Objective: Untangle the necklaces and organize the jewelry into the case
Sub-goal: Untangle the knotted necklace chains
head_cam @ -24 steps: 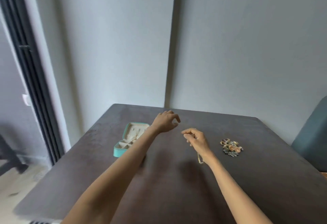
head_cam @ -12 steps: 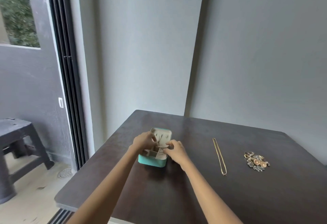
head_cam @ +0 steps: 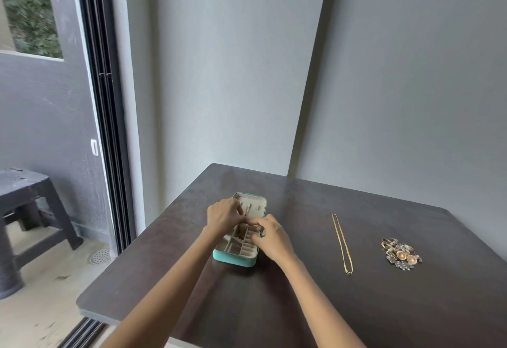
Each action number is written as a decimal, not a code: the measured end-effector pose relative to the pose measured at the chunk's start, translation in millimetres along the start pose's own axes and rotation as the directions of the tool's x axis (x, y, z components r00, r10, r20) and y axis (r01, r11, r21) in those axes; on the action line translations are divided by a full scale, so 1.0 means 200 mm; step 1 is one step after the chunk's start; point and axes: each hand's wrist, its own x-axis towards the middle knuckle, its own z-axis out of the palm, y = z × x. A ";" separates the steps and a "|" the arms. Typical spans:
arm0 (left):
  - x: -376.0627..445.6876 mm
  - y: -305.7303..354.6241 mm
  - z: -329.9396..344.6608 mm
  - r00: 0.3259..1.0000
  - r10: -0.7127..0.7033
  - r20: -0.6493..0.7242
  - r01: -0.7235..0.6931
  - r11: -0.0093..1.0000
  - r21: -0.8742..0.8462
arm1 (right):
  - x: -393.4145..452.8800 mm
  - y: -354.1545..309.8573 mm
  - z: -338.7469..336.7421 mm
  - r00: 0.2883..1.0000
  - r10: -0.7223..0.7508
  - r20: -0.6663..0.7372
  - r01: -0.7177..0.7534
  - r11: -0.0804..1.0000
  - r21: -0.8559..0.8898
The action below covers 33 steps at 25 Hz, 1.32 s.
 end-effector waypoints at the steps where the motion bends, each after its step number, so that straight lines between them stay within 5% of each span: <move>1: 0.00 0.01 0.00 1.000 0.003 -0.013 -0.003 1.000 0.019 | -0.01 0.00 0.01 1.000 -0.005 -0.008 0.005 1.000 0.016; 8: 0.04 0.01 -0.03 0.999 -0.039 -0.017 0.040 0.999 0.007 | -0.02 0.02 0.03 0.999 -0.023 -0.044 0.026 0.997 0.077; 14: 0.07 -0.02 -0.05 0.990 -0.032 0.140 0.037 0.999 -0.031 | -0.03 0.02 0.03 0.998 -0.044 -0.054 0.048 0.996 0.079; 20: 0.05 0.06 -0.04 0.999 -0.027 0.047 0.025 0.998 0.050 | -0.05 -0.02 0.01 0.997 -0.042 -0.069 0.044 0.999 0.028; 27: 0.14 0.01 -0.09 0.966 -0.195 0.169 0.244 0.904 -0.351 | -0.06 -0.02 0.01 0.996 -0.066 -0.063 0.067 0.998 0.005; 33: 0.23 0.07 -0.07 0.965 -0.207 0.163 0.259 0.865 -0.430 | -0.05 -0.01 0.02 0.995 -0.061 -0.077 0.061 0.998 -0.012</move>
